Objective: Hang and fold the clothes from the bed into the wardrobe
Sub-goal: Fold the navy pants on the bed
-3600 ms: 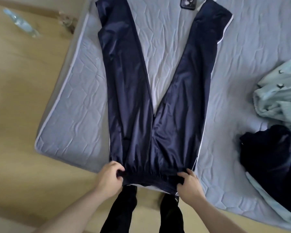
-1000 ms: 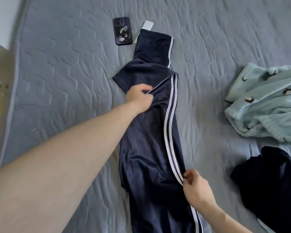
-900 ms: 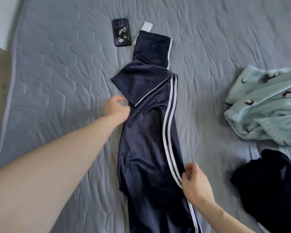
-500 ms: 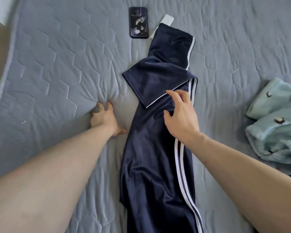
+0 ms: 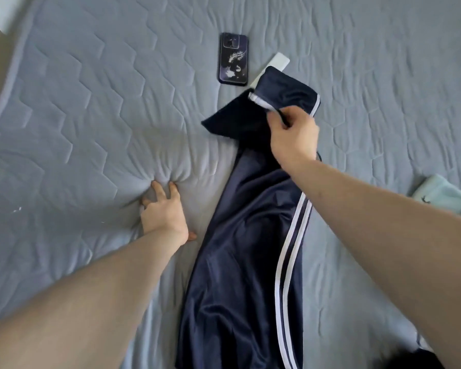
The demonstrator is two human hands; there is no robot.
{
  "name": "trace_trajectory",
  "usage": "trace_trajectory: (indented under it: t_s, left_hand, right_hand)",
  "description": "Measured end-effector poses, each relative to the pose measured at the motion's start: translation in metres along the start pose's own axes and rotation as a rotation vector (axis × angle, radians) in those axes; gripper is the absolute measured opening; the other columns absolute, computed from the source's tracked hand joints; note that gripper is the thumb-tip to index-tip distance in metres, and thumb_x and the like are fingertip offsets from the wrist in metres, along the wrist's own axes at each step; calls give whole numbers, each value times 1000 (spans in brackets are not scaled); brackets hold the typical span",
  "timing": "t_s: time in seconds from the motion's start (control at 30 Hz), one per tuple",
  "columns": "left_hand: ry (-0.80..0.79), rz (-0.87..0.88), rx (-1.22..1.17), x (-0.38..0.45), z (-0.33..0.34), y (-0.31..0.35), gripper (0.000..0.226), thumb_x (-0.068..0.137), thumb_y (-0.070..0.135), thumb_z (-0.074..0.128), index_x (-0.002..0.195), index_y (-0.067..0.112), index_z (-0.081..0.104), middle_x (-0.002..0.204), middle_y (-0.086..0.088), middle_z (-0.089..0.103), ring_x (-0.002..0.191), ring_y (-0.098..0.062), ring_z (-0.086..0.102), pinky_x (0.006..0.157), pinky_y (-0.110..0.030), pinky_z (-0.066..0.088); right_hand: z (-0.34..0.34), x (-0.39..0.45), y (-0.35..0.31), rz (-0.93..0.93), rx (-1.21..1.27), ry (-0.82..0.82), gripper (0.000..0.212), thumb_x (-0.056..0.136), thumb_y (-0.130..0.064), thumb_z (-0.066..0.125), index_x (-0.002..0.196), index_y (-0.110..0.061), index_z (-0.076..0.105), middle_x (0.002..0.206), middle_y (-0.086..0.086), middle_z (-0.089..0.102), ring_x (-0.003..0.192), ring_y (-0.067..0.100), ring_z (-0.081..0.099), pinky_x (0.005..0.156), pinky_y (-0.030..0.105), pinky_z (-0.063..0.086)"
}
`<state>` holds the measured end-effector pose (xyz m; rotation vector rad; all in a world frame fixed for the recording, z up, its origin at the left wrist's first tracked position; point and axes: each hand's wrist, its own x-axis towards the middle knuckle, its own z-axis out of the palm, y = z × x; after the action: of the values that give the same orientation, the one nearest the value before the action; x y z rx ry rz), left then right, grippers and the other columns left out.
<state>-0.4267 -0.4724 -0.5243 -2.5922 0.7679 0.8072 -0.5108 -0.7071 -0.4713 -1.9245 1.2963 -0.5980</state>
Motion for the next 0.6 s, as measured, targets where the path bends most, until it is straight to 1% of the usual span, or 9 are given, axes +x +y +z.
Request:
trace_trajectory:
  t_s: [0.07, 0.1, 0.17, 0.23, 0.27, 0.33, 0.47, 0.53, 0.6]
  left_hand:
    - [6, -6, 21, 2, 1, 0, 147, 59, 65, 90, 163, 22, -5, 168, -17, -9, 146, -46, 30, 110, -45, 46]
    - [13, -6, 31, 3, 2, 1, 148, 58, 66, 89, 163, 22, -5, 168, -18, -9, 146, -46, 30, 110, -44, 46]
    - [19, -8, 35, 5, 3, 2, 148, 58, 68, 89, 162, 22, -5, 168, -18, -10, 146, -46, 30, 110, -44, 45]
    - [16, -11, 27, 6, 3, 3, 148, 58, 67, 89, 162, 22, -6, 167, -18, -10, 147, -46, 28, 111, -44, 44]
    - [16, -14, 24, 7, 2, 4, 148, 58, 66, 90, 162, 21, -6, 167, -18, -10, 148, -46, 27, 111, -44, 44]
    - [16, -16, 22, 7, 0, 5, 148, 58, 65, 90, 162, 21, -6, 168, -18, -9, 148, -47, 26, 112, -45, 43]
    - [8, -13, 35, 8, -1, 5, 150, 57, 64, 91, 162, 20, -7, 168, -19, -7, 146, -47, 29, 114, -46, 41]
    - [-4, -13, 44, 10, -2, 6, 153, 55, 65, 92, 162, 20, -7, 168, -19, -7, 146, -48, 29, 114, -47, 41]
    - [-17, -21, 32, 9, -2, 6, 153, 54, 64, 93, 162, 20, -7, 168, -19, -7, 146, -48, 29, 113, -47, 43]
  right_hand:
    - [-13, 39, -15, 55, 94, 124, 26, 95, -41, 63, 71, -31, 58, 69, -16, 64, 66, -4, 61, 62, 10, 45]
    - [-20, 58, -21, 96, 136, 166, 25, 96, -41, 62, 74, -30, 59, 73, -14, 66, 69, -1, 65, 65, 11, 50]
    - [-32, 90, -21, 213, 195, 177, 13, 98, -38, 60, 101, -27, 66, 100, -5, 72, 92, 17, 73, 86, 32, 60]
    - [-38, 104, -7, 359, 90, 117, 49, 97, -37, 62, 143, -21, 52, 134, 2, 62, 118, 25, 66, 105, 42, 53]
    - [-39, 102, 2, 402, 2, 89, 63, 96, -38, 64, 152, -20, 42, 144, 4, 55, 127, 26, 60, 111, 42, 47]
    - [-37, 77, 21, 411, -130, 20, 75, 92, -42, 67, 155, -16, 36, 149, 8, 51, 135, 29, 54, 115, 41, 41]
    - [-26, -18, 61, 404, -246, -137, 79, 91, -45, 70, 155, -17, 34, 155, 12, 40, 143, 34, 40, 120, 45, 32]
    - [-23, -71, 81, 415, -221, -174, 78, 92, -44, 70, 155, -16, 34, 153, 10, 41, 142, 32, 41, 119, 44, 33]
    - [-24, -125, 96, 465, -152, -134, 74, 92, -46, 70, 151, -16, 38, 148, 6, 44, 136, 29, 47, 113, 40, 37]
